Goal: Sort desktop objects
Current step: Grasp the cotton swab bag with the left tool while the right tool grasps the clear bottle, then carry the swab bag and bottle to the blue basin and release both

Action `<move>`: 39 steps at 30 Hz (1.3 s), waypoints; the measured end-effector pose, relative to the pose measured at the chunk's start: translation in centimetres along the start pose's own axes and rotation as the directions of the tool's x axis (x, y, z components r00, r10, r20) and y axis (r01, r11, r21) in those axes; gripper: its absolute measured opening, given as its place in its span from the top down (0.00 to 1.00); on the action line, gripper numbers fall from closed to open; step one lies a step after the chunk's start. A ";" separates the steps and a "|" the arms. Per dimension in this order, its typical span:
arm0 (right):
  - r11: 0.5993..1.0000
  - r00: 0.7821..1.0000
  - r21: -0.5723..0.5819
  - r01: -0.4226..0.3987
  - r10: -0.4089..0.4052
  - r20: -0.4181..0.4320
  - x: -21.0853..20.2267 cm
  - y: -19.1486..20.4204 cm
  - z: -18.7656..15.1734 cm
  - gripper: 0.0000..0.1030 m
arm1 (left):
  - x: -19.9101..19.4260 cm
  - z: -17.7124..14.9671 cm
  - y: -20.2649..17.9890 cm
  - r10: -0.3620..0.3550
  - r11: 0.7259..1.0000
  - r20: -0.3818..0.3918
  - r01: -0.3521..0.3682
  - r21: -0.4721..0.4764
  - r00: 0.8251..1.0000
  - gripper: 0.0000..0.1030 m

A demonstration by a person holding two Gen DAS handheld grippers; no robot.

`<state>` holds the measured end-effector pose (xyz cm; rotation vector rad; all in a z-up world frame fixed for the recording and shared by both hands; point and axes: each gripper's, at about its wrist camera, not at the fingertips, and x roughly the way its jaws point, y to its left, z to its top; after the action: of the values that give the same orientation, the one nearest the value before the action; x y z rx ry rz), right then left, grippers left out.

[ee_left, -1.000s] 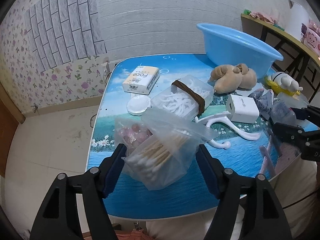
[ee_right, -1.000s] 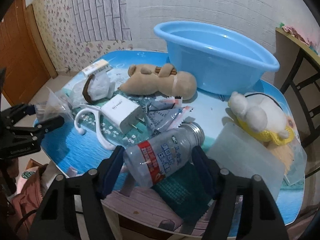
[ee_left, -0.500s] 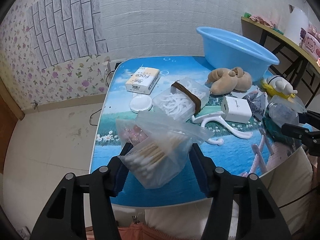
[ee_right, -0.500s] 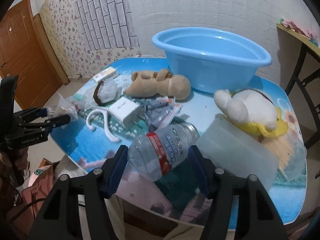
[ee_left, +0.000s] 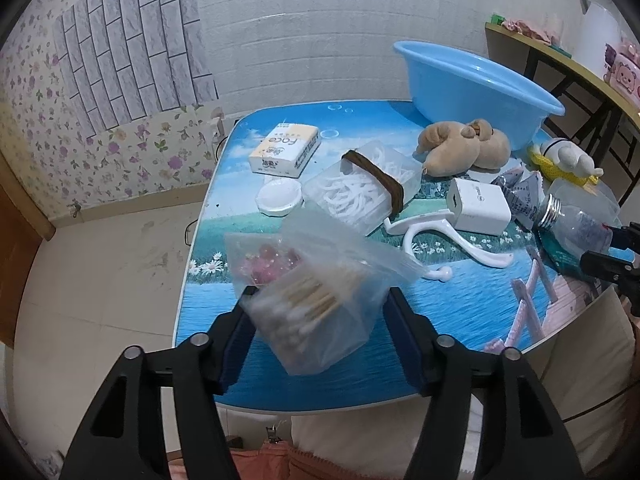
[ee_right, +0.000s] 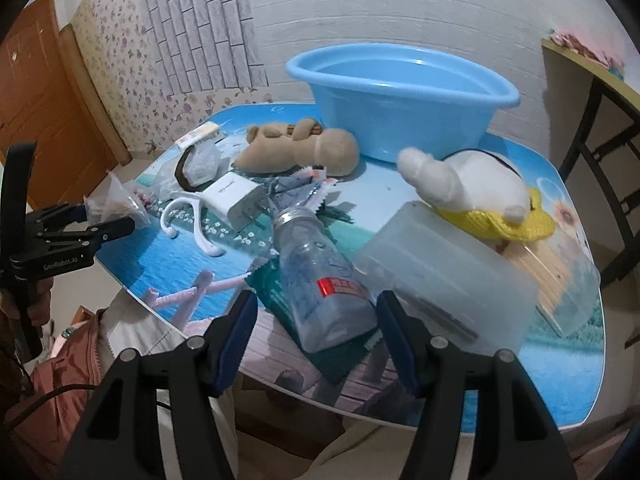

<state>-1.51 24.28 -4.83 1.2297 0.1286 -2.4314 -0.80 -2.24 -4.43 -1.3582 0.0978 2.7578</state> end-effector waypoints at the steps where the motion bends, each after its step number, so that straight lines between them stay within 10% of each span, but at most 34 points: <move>1: 1.000 1.000 -0.002 -0.002 0.002 -0.005 0.2 0.0 0.0 0.40 | 0.2 -0.1 0.0 0.000 1.000 -0.003 0.000 0.001 1.000 0.34; 11: 1.000 0.999 -0.013 0.004 -0.004 -0.037 1.9 -0.1 0.4 0.40 | 1.0 -0.5 0.0 -0.006 1.000 0.024 0.006 0.010 1.000 0.24; 20: 0.999 1.000 -0.047 0.007 -0.007 0.000 1.1 0.1 0.3 0.62 | 0.0 -0.3 1.2 -0.023 0.998 0.057 0.026 -0.051 0.998 0.57; 39: 0.993 0.987 -0.081 -0.083 0.093 0.133 -2.9 0.9 1.8 0.62 | -5.3 2.8 -0.6 -0.062 0.997 0.166 0.068 -0.030 0.984 0.65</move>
<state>-0.97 23.88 -1.39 1.0112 0.1219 -2.4025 0.28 -1.55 1.46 -1.1126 -0.0041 2.8159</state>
